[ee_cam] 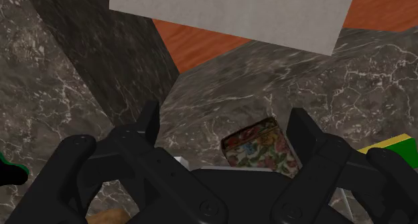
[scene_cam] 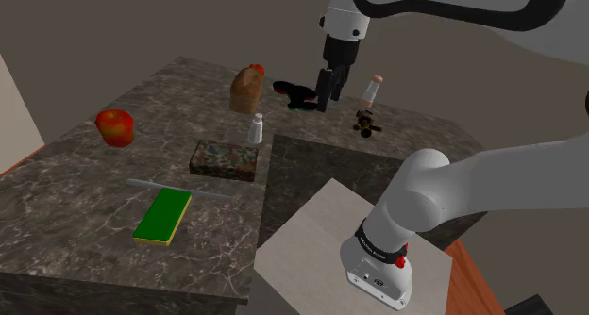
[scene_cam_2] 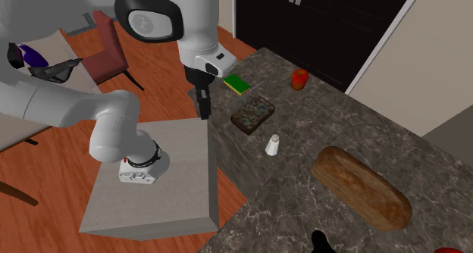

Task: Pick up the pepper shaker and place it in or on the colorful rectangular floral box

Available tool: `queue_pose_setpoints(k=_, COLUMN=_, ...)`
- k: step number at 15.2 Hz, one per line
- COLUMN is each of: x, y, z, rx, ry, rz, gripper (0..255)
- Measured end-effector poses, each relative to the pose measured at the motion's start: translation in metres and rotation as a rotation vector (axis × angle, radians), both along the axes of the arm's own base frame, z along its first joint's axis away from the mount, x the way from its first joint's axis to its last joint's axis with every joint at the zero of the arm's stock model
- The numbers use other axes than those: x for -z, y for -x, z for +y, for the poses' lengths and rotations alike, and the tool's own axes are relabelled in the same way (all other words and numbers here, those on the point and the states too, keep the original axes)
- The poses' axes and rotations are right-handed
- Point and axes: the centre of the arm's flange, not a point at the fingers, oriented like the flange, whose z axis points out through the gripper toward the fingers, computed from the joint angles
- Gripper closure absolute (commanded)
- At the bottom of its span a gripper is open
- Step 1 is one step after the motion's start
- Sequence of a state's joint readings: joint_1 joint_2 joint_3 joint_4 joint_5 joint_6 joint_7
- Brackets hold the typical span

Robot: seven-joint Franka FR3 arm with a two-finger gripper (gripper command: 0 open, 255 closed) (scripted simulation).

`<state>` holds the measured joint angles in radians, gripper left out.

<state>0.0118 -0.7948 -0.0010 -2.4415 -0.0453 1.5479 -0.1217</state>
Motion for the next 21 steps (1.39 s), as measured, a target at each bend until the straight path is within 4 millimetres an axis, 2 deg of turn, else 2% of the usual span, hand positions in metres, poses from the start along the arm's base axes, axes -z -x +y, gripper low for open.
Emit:
queue_pose_setpoints(k=2, x=0.004, y=-0.004, z=-0.001, rx=-0.002, ry=-0.002, rz=-0.002, gripper=0)
queue_pose_setpoints(k=6, x=0.031, y=-0.034, z=-0.014, rx=-0.02, ry=-0.02, rz=-0.028, gripper=0)
queue_pose_setpoints(k=21, x=0.144, y=-0.179, z=-0.049, rx=-0.096, ry=-0.093, rz=-0.142, gripper=0)
